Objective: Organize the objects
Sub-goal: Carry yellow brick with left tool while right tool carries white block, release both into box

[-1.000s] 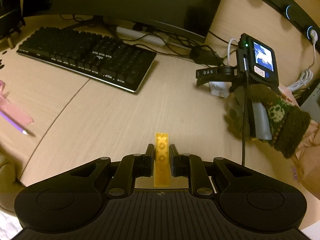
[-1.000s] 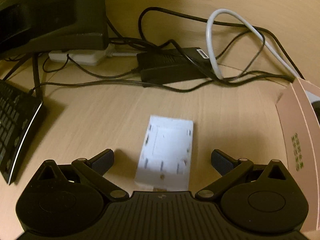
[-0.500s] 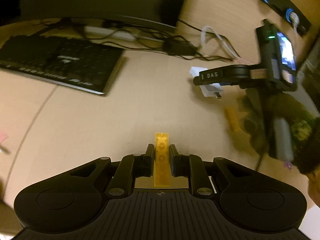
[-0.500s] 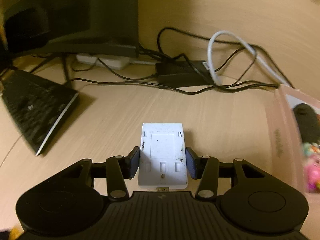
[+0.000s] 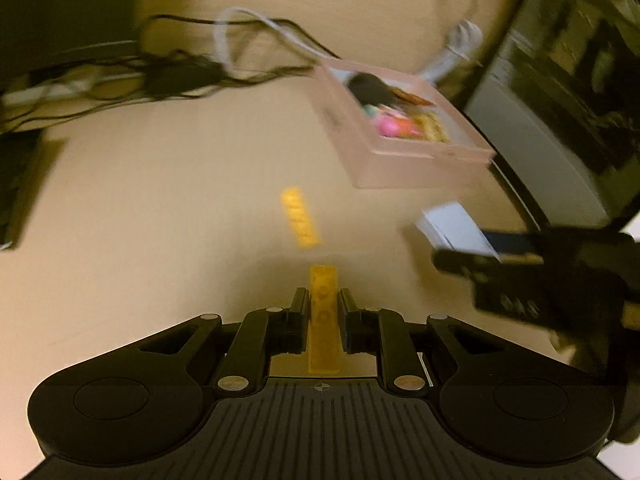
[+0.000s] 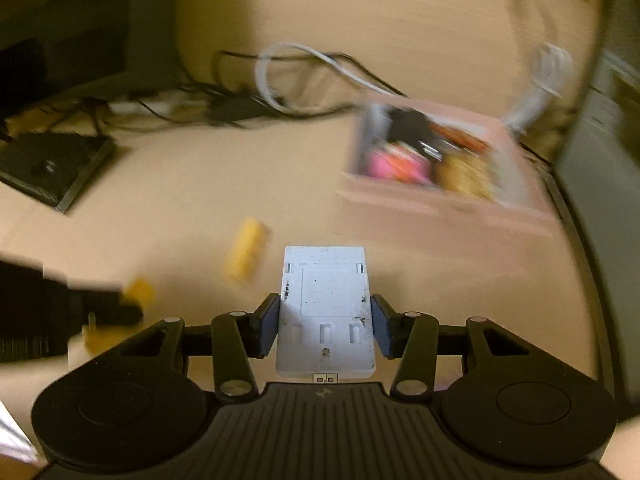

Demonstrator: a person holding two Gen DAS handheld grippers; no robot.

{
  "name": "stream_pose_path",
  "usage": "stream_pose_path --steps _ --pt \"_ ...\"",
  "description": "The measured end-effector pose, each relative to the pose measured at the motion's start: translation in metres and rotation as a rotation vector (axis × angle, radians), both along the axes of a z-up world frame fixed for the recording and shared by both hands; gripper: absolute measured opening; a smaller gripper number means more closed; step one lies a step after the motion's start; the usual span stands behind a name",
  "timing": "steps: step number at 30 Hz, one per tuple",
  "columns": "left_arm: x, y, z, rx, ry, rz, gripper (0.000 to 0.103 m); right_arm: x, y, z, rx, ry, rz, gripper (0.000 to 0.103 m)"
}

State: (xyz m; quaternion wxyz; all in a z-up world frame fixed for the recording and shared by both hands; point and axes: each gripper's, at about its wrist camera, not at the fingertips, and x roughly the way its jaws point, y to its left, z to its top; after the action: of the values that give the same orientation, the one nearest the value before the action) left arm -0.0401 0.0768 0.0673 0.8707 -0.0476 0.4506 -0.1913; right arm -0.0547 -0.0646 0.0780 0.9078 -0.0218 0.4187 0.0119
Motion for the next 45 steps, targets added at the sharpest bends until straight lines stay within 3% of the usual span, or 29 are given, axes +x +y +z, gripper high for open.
stream_pose_path --steps 5,10,13,16,19,21,25,30,36,42,45 --pt "0.013 -0.042 0.003 -0.048 0.065 -0.072 0.018 -0.034 -0.05 0.005 0.064 0.017 -0.101 0.047" --pt "0.044 -0.071 0.056 -0.071 -0.097 -0.112 0.018 -0.053 -0.081 0.013 0.025 -0.073 -0.12 0.047" --pt "0.071 -0.093 0.088 -0.028 -0.213 -0.101 0.018 -0.057 -0.091 0.012 0.026 -0.122 -0.111 0.047" --pt "0.102 -0.118 0.105 -0.026 -0.241 -0.071 0.018 -0.055 -0.099 0.008 0.079 -0.116 -0.12 0.047" --pt "0.132 -0.138 0.105 -0.061 -0.225 -0.009 0.018 -0.054 -0.105 0.002 0.108 -0.114 -0.129 0.047" --pt "0.152 -0.144 0.092 -0.105 -0.172 0.039 0.019 -0.053 -0.11 -0.001 0.12 -0.102 -0.133 0.047" --pt "0.169 -0.147 0.066 -0.096 -0.124 0.103 0.02 -0.054 -0.115 -0.001 0.113 -0.109 -0.125 0.047" --pt "0.155 -0.122 0.06 -0.16 -0.14 0.157 0.02 -0.053 -0.124 -0.005 0.126 -0.09 -0.142 0.047" --pt "0.102 -0.08 0.029 -0.087 -0.063 0.108 0.02 -0.036 -0.125 -0.003 0.145 -0.074 -0.127 0.047" --pt "0.052 -0.02 -0.005 -0.098 0.065 0.199 0.02 0.024 -0.127 0.032 0.123 -0.17 -0.109 0.047" --pt "0.035 0.008 -0.007 -0.123 0.073 0.268 0.02 0.062 -0.119 0.056 0.087 -0.245 -0.089 0.047"
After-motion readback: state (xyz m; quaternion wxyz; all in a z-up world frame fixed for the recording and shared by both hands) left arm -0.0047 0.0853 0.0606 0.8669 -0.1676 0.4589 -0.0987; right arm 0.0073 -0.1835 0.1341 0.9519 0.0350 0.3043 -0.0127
